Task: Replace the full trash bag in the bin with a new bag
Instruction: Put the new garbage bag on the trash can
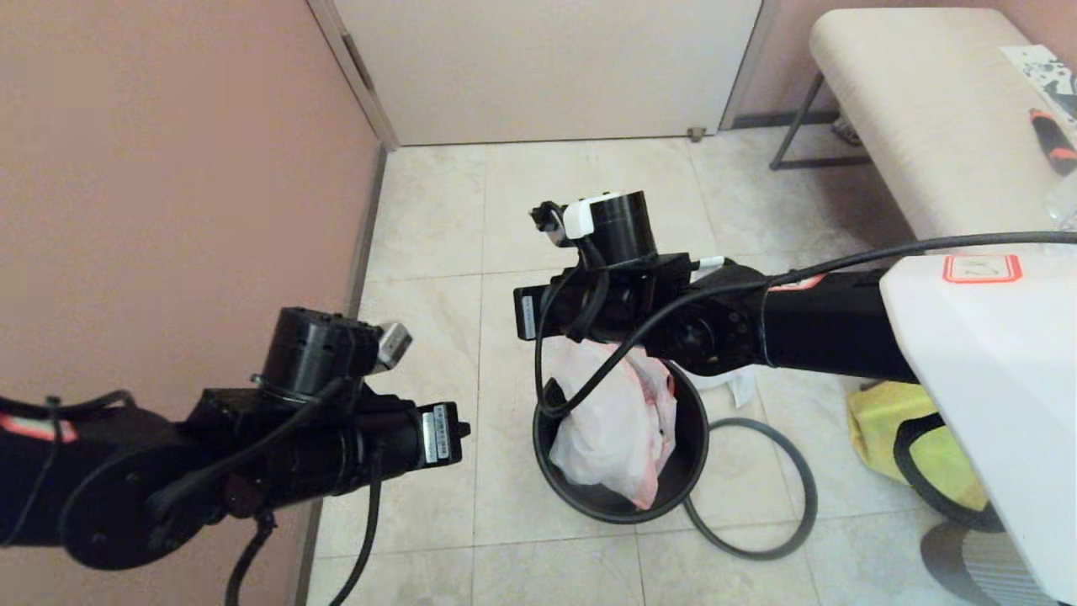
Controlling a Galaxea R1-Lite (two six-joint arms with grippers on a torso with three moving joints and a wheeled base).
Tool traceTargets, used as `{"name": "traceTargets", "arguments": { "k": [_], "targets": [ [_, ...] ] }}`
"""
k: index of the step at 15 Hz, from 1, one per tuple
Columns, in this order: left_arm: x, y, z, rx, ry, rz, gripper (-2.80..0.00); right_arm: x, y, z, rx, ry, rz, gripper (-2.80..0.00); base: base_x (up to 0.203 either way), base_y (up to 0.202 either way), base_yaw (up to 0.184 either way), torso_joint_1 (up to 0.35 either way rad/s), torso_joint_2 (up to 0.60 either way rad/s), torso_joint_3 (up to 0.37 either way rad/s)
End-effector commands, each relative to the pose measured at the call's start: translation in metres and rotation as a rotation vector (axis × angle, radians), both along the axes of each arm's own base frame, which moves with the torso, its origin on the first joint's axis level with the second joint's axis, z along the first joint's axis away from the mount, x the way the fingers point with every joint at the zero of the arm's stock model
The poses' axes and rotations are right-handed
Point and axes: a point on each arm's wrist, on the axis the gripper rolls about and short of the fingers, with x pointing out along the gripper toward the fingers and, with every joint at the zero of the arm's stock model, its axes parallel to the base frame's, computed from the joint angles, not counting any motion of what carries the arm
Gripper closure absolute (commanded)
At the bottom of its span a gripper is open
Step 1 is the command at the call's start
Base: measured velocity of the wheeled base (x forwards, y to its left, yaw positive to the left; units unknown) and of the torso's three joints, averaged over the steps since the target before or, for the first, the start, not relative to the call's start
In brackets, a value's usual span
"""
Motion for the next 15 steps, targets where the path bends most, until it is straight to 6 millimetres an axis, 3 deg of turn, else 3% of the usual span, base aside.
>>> {"name": "traceTargets", "arguments": {
  "k": [1, 4, 7, 9, 10, 13, 15],
  "targets": [
    [-0.009, 0.009, 0.017, -0.038, -0.056, 0.016, 0.00, -0.015, 0.010, 0.007, 0.008, -0.010, 0.024, 0.00, 0.000, 0.000, 0.000, 0.000, 0.00, 0.000],
    [-0.017, 0.012, 0.024, -0.059, -0.075, 0.009, 0.00, -0.051, 0.002, 0.042, 0.023, 0.047, 0.044, 0.00, 0.000, 0.000, 0.000, 0.000, 0.00, 0.000],
    [-0.023, 0.014, 0.025, -0.071, -0.078, 0.007, 0.00, -0.073, -0.019, 0.034, -0.195, 0.221, -0.067, 0.00, 0.000, 0.000, 0.000, 0.000, 0.00, 0.000],
    [-0.031, 0.015, 0.031, -0.086, -0.098, -0.006, 0.00, -0.072, -0.025, 0.028, -0.261, 0.231, -0.142, 0.00, 0.000, 0.000, 0.000, 0.000, 0.00, 0.000],
    [-0.032, 0.016, 0.032, -0.088, -0.102, -0.006, 0.00, -0.071, -0.023, 0.026, -0.278, 0.219, -0.139, -2.80, 0.000, 0.000, 0.000, 0.000, 0.00, 0.000],
    [-0.032, 0.016, 0.032, -0.089, -0.104, -0.006, 0.00, -0.061, -0.010, 0.011, -0.349, 0.139, -0.153, -2.80, 0.000, 0.000, 0.000, 0.000, 0.00, 0.000],
    [-0.032, 0.015, 0.032, -0.088, -0.101, -0.008, 0.00, -0.077, -0.020, 0.033, -0.315, 0.118, -0.141, -2.80, 0.000, 0.000, 0.000, 0.000, 0.00, 0.000]
  ]
}}
